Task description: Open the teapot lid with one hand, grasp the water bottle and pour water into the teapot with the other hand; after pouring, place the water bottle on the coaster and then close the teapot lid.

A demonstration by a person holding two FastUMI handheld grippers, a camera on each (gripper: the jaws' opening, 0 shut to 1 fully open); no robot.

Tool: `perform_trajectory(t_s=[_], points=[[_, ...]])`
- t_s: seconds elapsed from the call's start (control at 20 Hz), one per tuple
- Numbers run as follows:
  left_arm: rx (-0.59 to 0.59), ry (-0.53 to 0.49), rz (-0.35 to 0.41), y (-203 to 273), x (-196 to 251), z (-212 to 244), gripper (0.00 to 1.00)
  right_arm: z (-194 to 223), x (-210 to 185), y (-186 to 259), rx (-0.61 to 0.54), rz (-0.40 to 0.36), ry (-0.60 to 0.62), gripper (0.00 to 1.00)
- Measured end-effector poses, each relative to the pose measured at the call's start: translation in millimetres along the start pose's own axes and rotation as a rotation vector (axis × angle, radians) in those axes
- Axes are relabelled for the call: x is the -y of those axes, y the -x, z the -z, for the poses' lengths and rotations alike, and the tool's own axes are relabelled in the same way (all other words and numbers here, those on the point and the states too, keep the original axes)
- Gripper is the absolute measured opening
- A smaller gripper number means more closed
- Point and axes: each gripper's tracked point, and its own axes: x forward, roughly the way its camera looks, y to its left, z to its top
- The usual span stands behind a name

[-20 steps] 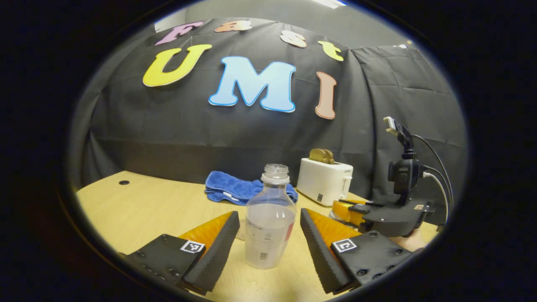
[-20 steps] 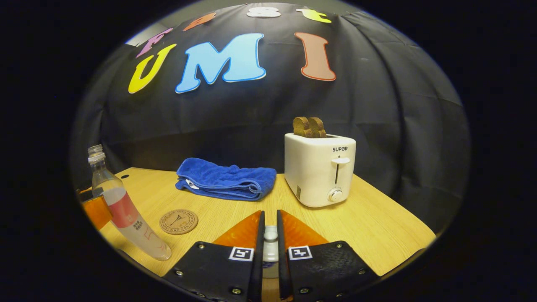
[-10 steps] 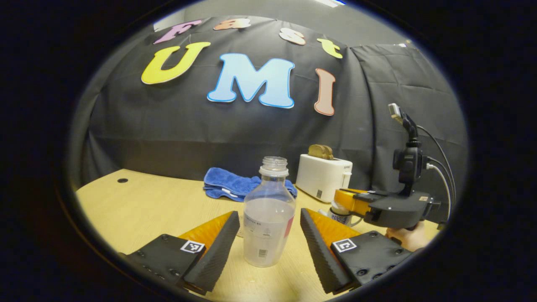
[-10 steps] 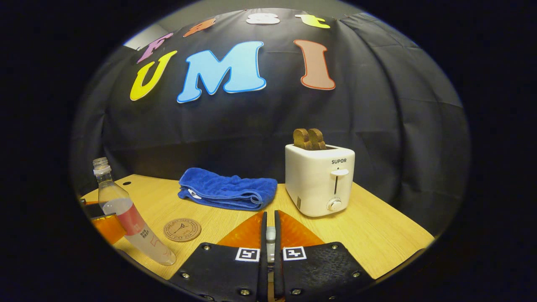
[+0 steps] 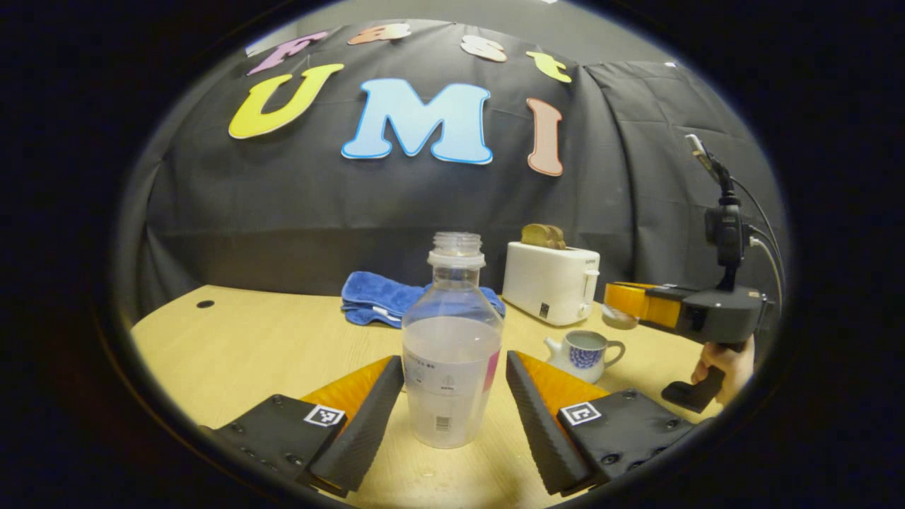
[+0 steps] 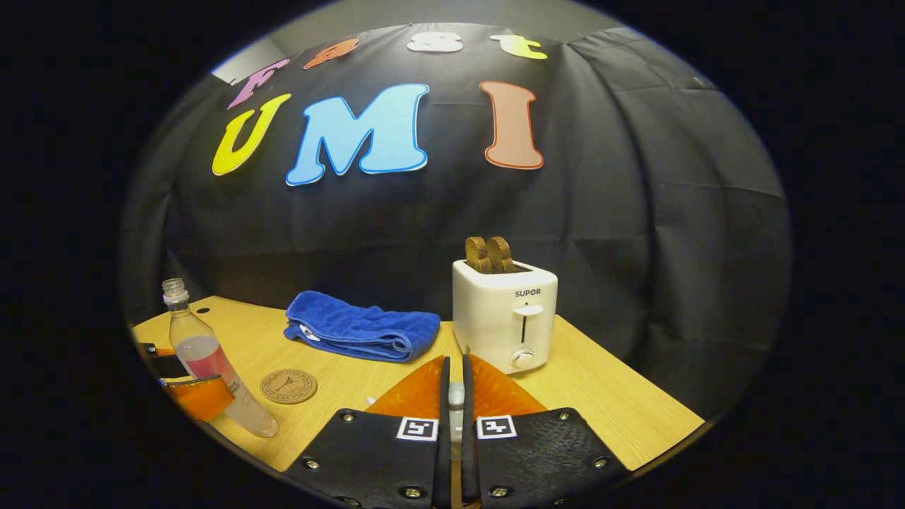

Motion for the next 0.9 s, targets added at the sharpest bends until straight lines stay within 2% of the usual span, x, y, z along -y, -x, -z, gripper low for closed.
perform_trajectory(t_s=[0.3, 0.4, 0.6, 0.75, 0.9], points=[[0.022, -0.021, -0.008, -1, -1, -7, 0.94, -17, 17, 17, 0.026, 0.029, -0.035, 0.06], [0.015, -0.035, 0.001, -1, 4, -8, 0.85, -29, 21, 28, 0.043, 0.039, -0.025, 0.06], [-0.007, -0.055, 0.025, 3, 16, -7, 0.83, -47, 33, 57, 0.065, 0.081, 0.000, 0.06], [-0.016, -0.075, 0.052, 7, 24, -10, 0.82, -59, 38, 77, 0.075, 0.082, -0.004, 0.06], [-0.033, -0.137, 0.065, 9, 31, -15, 0.82, -60, 46, 88, 0.073, 0.090, 0.013, 0.06]])
